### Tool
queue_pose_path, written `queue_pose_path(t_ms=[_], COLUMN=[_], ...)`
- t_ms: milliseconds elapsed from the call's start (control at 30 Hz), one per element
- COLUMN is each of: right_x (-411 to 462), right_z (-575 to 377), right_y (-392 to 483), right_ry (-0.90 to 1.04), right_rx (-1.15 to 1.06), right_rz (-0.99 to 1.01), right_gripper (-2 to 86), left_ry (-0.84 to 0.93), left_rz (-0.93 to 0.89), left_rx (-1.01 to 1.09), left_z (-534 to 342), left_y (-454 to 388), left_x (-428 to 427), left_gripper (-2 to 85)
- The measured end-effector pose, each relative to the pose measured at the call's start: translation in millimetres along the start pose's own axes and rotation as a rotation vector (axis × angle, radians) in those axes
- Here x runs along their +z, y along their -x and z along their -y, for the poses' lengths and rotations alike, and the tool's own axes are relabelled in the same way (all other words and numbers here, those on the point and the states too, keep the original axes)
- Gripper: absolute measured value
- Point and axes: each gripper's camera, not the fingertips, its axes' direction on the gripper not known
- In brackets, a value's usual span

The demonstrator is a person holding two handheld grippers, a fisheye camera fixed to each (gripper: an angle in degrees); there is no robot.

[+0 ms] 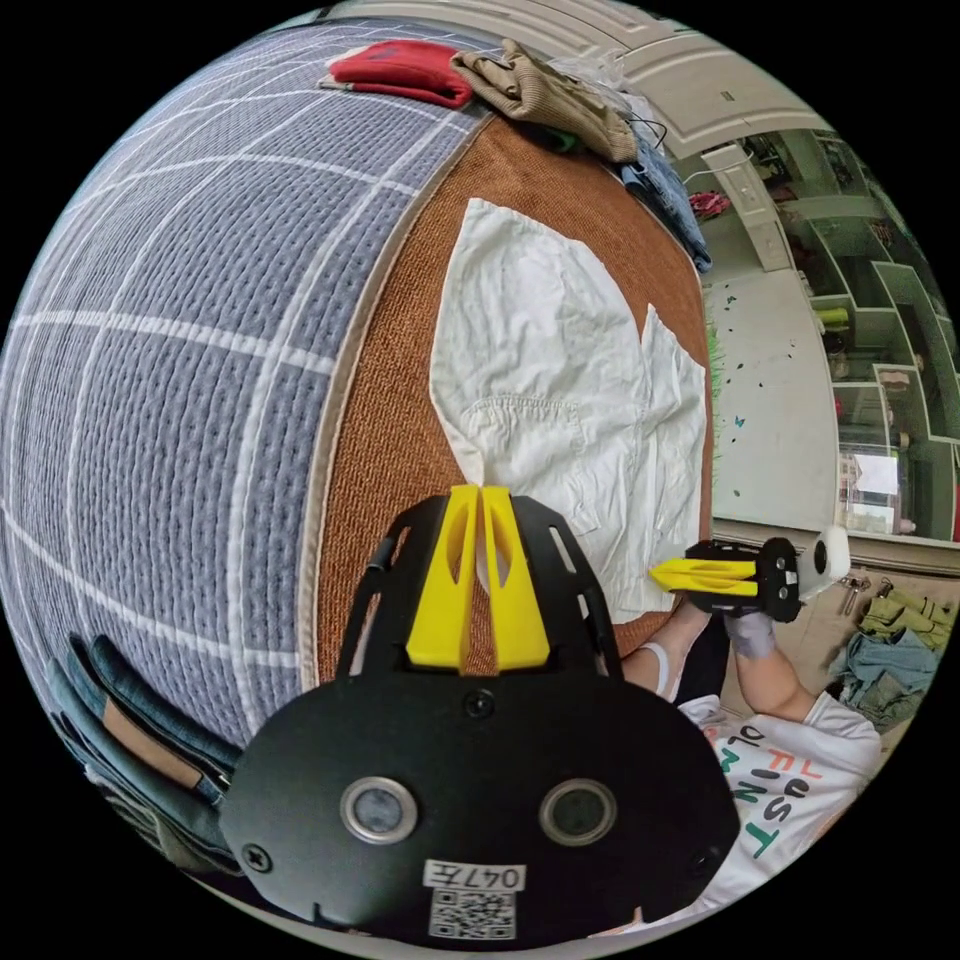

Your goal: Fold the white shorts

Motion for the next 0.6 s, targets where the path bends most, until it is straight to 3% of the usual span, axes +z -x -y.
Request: queue_pose_path(t_ms=[100,367,600], right_x=[47.4,50.8,41.7], right_z=[9.2,27.7,-2.3], right_y=[21.5,24.4,9.9], right_ry=[0.11,0.082,0.025], right_rx=[0.009,0.018,0.061], right_rz=[0.031,0.082,0.136], right_gripper=[-0.9,-1.1,-1.1], left_ry=[-0.016,-0.191,-0.37], left_rz=[-0.018,0.01,-0.009], left_rx=[-0.011,0.021,0.286], left_z=[-6.1,-25.9,-56.9], left_y=[4.5,-21.5,-133.1], left_x=[-14.6,-102.7,-180.6], left_gripper=[-1.0,-1.0,-1.0])
